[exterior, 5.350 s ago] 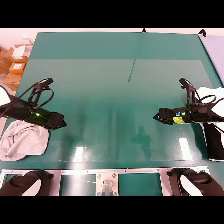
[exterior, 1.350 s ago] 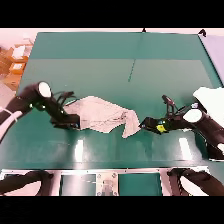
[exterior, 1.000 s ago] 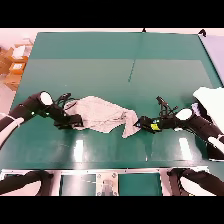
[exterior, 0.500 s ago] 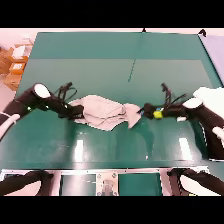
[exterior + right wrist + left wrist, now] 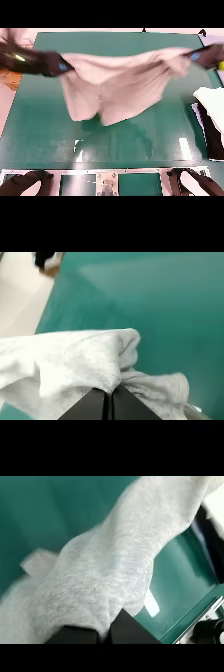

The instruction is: Fold the shirts.

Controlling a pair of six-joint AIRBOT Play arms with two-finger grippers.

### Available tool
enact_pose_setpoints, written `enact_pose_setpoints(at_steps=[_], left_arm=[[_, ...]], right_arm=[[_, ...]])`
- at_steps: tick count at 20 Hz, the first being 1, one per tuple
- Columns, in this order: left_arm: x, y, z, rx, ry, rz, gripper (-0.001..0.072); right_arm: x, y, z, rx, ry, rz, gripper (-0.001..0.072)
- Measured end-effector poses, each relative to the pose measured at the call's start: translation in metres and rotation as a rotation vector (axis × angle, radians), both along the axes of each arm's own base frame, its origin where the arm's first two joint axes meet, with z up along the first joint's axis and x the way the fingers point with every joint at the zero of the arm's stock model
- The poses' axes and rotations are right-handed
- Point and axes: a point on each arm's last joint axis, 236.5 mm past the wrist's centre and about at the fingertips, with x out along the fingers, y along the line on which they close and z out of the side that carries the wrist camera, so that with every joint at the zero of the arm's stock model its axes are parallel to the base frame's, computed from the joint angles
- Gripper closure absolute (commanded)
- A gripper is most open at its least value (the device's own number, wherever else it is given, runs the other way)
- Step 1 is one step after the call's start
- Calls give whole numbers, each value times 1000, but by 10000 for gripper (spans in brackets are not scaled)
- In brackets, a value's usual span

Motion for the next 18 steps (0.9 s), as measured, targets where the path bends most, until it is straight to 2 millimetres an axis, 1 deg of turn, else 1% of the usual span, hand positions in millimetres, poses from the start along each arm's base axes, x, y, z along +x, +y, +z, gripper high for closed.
enact_pose_setpoints(at_steps=[1, 2, 3, 4, 5, 6, 7, 9, 11, 12, 14, 16, 17, 18], left_arm=[[-13, 1, 26, -9, -58, -11, 685], [-27, 2, 51, -18, -116, -23, 685], [-40, 4, 69, -21, -162, -33, 685], [-53, 5, 86, -23, -205, -41, 684], [-64, 6, 98, -27, -237, -51, 684], [-74, 8, 107, -23, -259, -60, 684], [-82, 9, 111, -14, -270, -69, 685], [-91, 10, 111, -1, -267, -83, 684], [-89, 12, 101, 16, -238, -81, 685], [-83, 13, 89, 30, -208, -71, 685], [-64, 15, 55, 55, -122, -50, 684], [-40, 14, 4, 75, -16, -31, 685], [-28, 13, -27, 86, 40, -21, 685], [-14, 12, -65, 97, 103, -10, 685]], right_arm=[[-13, -3, 29, -27, -75, -22, 701], [-27, -3, 52, -54, -140, -41, 701], [-42, -3, 74, -84, -205, -59, 701], [-56, 0, 91, -109, -259, -72, 701], [-69, 3, 107, -133, -311, -85, 701], [-81, 7, 120, -152, -353, -94, 701], [-91, 9, 132, -169, -395, -106, 701], [-104, 13, 150, -188, -459, -125, 701], [-105, 13, 154, -188, -473, -134, 701], [-100, 10, 150, -180, -461, -136, 700], [-81, 3, 130, -148, -394, -130, 700], [-53, -2, 93, -97, -283, -102, 700], [-34, -4, 67, -68, -215, -82, 699], [-16, -3, 40, -41, -151, -65, 700]])
